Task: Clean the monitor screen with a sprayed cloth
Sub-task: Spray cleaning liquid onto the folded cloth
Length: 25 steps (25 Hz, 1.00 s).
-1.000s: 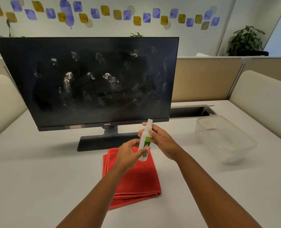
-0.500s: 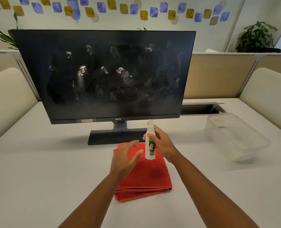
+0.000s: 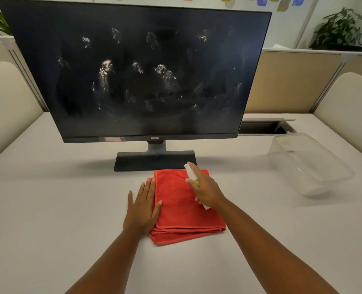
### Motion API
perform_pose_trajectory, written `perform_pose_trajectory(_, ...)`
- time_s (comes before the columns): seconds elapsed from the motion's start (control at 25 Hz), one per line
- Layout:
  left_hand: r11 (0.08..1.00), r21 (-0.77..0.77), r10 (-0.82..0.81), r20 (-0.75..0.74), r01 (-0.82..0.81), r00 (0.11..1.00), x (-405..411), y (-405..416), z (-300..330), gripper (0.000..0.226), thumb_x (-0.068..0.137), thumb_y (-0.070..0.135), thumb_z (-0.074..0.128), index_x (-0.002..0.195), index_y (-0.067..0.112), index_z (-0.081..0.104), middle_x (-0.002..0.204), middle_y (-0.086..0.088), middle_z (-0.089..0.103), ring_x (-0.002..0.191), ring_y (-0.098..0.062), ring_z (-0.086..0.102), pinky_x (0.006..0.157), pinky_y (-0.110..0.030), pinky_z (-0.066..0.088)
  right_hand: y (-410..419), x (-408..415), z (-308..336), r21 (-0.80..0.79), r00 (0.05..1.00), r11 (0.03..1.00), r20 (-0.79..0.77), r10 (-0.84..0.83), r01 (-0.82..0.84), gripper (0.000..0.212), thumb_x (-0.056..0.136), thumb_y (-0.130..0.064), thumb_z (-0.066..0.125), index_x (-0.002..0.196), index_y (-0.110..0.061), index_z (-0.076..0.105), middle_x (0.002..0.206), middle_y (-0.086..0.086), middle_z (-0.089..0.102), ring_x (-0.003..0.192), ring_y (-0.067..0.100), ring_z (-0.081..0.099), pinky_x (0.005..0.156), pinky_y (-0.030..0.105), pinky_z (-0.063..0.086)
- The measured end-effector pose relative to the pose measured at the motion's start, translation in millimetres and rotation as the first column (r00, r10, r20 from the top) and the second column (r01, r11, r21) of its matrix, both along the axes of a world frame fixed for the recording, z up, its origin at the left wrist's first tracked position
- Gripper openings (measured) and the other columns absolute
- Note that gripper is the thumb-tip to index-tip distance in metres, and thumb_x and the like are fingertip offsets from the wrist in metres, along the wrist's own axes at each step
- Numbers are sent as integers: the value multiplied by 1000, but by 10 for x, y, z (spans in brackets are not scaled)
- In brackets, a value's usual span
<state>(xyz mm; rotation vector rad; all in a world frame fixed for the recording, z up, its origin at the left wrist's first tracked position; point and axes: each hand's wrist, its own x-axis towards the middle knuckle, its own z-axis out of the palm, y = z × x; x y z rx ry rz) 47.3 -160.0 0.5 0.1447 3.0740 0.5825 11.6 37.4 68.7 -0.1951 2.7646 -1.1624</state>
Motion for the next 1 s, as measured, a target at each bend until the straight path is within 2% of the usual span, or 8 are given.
perform_pose_trajectory(0.12, 999, 18, -28, -19, 29, 999, 25, 4, 24, 63, 86, 49, 8, 136, 25, -20, 155, 3, -8, 143, -16, -4, 114, -47, -7, -32, -15, -37, 149, 996, 986, -17, 83, -79, 56, 96, -33, 39, 144, -39, 12, 137, 6, 50, 113, 26, 55, 89, 34, 45)
perform_pose_trajectory(0.2, 1000, 8, -28, -18, 28, 999, 24, 9, 25, 62, 86, 49, 7, 136, 25, -20, 155, 3, -8, 144, -16, -4, 113, -47, -8, -60, -39, -56, 249, 993, 963, -24, 115, -106, 52, 97, -32, 37, 143, -40, 14, 134, 8, 53, 117, 27, 52, 94, 38, 43)
perform_pose_trajectory(0.28, 1000, -11, -24, -14, 24, 1000, 12, 5, 16, 59, 91, 47, 10, 136, 24, -20, 155, 1, -8, 143, -17, -5, 113, -47, -9, -112, -62, -61, 310, 994, 947, -34, 99, -84, 51, 97, -33, 35, 143, -40, 15, 128, 12, 57, 111, 29, 56, 92, 41, 46)
perform_pose_trajectory(0.44, 1000, -16, -20, -12, 20, 1000, 13, -2, 7, 59, 95, 42, 18, 137, 24, -19, 156, 0, -8, 143, -17, -6, 113, -47, -9, -256, -33, -77, 395, 994, 917, -63, 89, -57, 51, 98, -32, 32, 144, -40, 11, 112, 15, 60, 95, 27, 60, 80, 37, 50)
perform_pose_trajectory(0.76, 999, -33, -23, -4, 23, 1000, 4, 5, 2, 59, 95, 43, 16, 136, 23, -21, 156, 0, -9, 143, -18, -8, 113, -48, -10, -285, 45, -97, 432, 992, 900, -76, 99, -57, 48, 98, -32, 32, 144, -36, 16, 112, 13, 61, 94, 26, 61, 80, 37, 51)
perform_pose_trajectory(1.0, 999, -35, -26, 1, 26, 1000, 12, 8, 15, 58, 95, 44, 16, 141, 26, -14, 156, -1, -8, 143, -19, -7, 113, -48, -11, -268, 66, -97, 432, 993, 900, -70, 97, -58, 48, 98, -31, 33, 143, -36, 18, 104, 13, 63, 89, 25, 62, 78, 38, 52)
